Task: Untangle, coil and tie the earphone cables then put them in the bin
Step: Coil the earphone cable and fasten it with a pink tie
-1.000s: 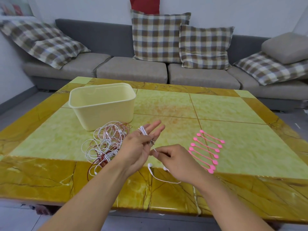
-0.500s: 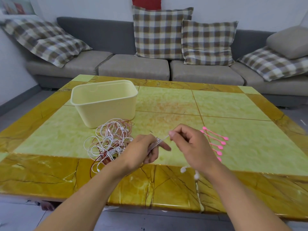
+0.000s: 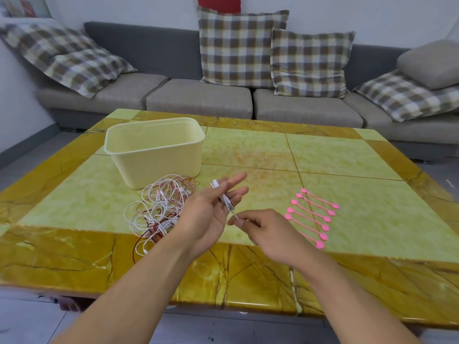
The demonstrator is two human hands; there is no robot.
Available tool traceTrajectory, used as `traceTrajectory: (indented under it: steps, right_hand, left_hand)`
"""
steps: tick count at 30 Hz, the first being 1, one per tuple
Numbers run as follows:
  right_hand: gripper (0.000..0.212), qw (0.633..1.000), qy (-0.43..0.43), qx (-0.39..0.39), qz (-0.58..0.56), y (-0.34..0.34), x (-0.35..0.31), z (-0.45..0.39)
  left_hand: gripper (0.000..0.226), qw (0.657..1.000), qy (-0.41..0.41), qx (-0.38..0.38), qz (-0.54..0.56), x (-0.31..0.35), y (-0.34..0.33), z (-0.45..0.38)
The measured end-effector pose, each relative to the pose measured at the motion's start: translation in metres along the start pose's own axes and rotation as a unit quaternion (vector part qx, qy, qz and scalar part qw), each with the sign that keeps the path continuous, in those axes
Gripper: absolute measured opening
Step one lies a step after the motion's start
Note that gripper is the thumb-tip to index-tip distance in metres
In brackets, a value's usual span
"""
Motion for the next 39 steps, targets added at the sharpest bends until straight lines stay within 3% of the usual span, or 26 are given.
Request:
traceTrajectory:
  steps: [6,11,14,17,21,25,29,35,39]
  right_hand:
    - [0.025,0.995,0.028,-0.051,0.083,-0.014,-0.011,0.005]
    - [0.023,0.997,0.022,-0.036,0.065,0.002,-0.013,0.012]
    - [0.019,0.996,0.057,0.035,0.067,0.015,-0.014,0.011]
    - [0.008,0.992,0.074,0.104,0.010,0.025,-0.012,0.010]
    - [0.005,0.986,0.067,0.138,-0.069,0.032,-0.009,0.007]
    - [0.007,0.971,0.038,0.144,-0.186,0.034,0.000,0.002]
    - [0.006,0.951,0.004,0.074,-0.300,0.021,0.003,0.001]
    - [0.015,0.978,0.035,0.075,-0.194,0.026,-0.002,0.002]
    - [0.025,0.975,0.048,0.064,-0.209,0.024,-0.004,0.003]
  left_hand:
    - [0.055,0.977,-0.112,0.065,-0.168,0.003,0.027,-0.009]
    - [0.047,0.914,-0.138,0.084,-0.372,0.009,0.040,-0.014]
    - [0.030,0.869,-0.047,0.042,-0.491,-0.007,0.037,-0.011]
    - [0.045,0.846,0.045,-0.013,-0.532,-0.020,0.023,0.002]
    - [0.071,0.870,0.106,-0.077,-0.475,-0.027,0.015,0.009]
    - [0.051,0.928,0.143,-0.118,-0.322,-0.032,0.012,0.008]
    - [0.038,0.935,0.148,-0.158,-0.280,-0.031,0.008,0.010]
    - [0.040,0.963,0.159,-0.106,-0.190,-0.027,0.011,0.012]
    - [0.040,0.969,0.156,-0.096,-0.164,-0.024,0.011,0.011]
Point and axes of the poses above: each hand's wrist, its own z-axis away from the middle knuckle, its own y-axis out of the back of the hand, x = y × z, the point moved 7 cm from there along -z, towards the middle knuckle, and after that the axes turned 1 degree about y, right-handed, at the moved point
